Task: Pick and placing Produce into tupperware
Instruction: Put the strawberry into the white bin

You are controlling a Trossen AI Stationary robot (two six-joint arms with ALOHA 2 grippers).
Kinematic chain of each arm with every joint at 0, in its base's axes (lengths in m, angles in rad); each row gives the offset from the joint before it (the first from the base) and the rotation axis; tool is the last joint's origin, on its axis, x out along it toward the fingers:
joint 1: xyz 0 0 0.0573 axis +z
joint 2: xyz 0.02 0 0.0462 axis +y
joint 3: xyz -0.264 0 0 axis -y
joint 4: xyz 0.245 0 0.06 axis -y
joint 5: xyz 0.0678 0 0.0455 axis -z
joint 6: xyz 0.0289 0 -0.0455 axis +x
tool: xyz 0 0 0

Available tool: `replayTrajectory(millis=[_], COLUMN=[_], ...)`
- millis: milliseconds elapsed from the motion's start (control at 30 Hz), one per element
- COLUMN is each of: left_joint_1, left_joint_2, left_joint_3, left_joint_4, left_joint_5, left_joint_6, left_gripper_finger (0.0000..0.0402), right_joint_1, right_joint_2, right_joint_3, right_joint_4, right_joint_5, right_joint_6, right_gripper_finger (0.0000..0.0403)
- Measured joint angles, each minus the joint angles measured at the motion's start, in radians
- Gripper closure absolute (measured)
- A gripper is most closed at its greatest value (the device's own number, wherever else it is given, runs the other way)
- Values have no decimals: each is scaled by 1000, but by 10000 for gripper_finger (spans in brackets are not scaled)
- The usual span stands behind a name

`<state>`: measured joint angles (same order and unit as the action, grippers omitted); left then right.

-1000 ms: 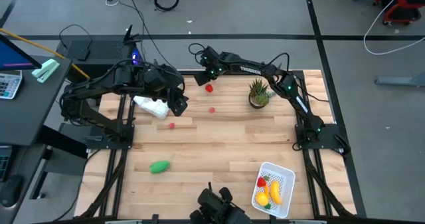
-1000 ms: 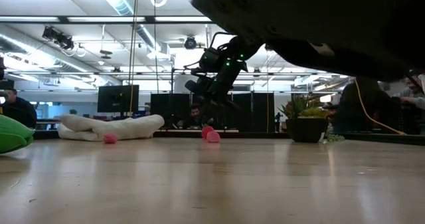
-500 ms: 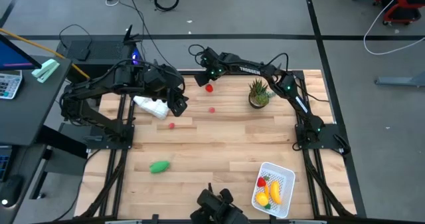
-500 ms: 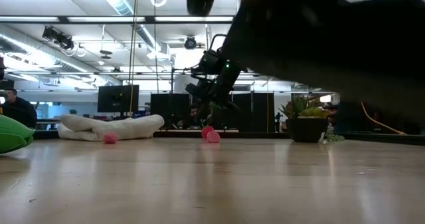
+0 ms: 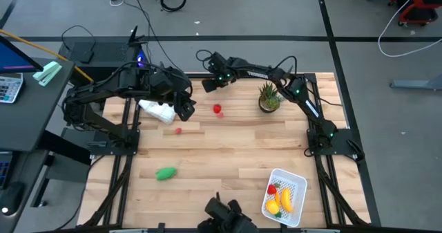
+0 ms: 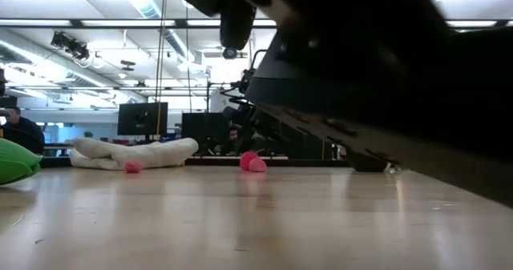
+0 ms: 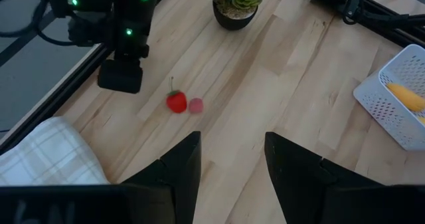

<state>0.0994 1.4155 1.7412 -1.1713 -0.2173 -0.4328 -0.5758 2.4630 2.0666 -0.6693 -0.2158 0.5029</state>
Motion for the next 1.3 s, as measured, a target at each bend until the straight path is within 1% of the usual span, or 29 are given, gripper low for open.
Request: replayTrajectory(millis=[233, 367, 467, 567, 667, 733, 900, 967, 1067, 1200, 1300], left_joint_1=[0, 0, 0, 0, -2, -2, 0, 0, 0, 0, 0], left_joint_2=[0, 0, 0, 0, 0, 0, 0, 0, 0, 0, 0], left_joint_3=[0, 0, 0, 0, 0, 0, 0, 0, 0, 0, 0], left_joint_4=[-3, -3, -7, -9, -9, -9, -5, -3, -3, -3, -3], left_joint_5=[0, 0, 0, 0, 0, 0, 0, 0, 0, 0, 0], left_joint_6=[1, 2, 1, 0, 1, 2, 26, 26, 26, 26, 26], left_gripper_finger=[230, 230, 230, 230, 230, 230, 230, 230, 230, 230, 230], right_joint_1=[12, 5, -7, -8, 6, 32, 108, 132, 150, 144, 139], right_joint_2=[0, -19, -71, -142, -196, -215, -200, -172, -139, -118, -117], right_joint_3=[12, 39, 54, 56, 56, 56, 56, 56, 55, 55, 43], right_joint_4=[-26, -30, -70, -172, -301, -369, -438, -448, -444, -451, -459], right_joint_5=[-6, -56, -84, -90, -62, -14, 99, 122, 121, 108, 119], right_joint_6=[-58, -78, -132, -218, -357, -449, -579, -592, -583, -556, -558], right_gripper_finger=[226, 227, 227, 227, 227, 227, 227, 227, 227, 227, 227])
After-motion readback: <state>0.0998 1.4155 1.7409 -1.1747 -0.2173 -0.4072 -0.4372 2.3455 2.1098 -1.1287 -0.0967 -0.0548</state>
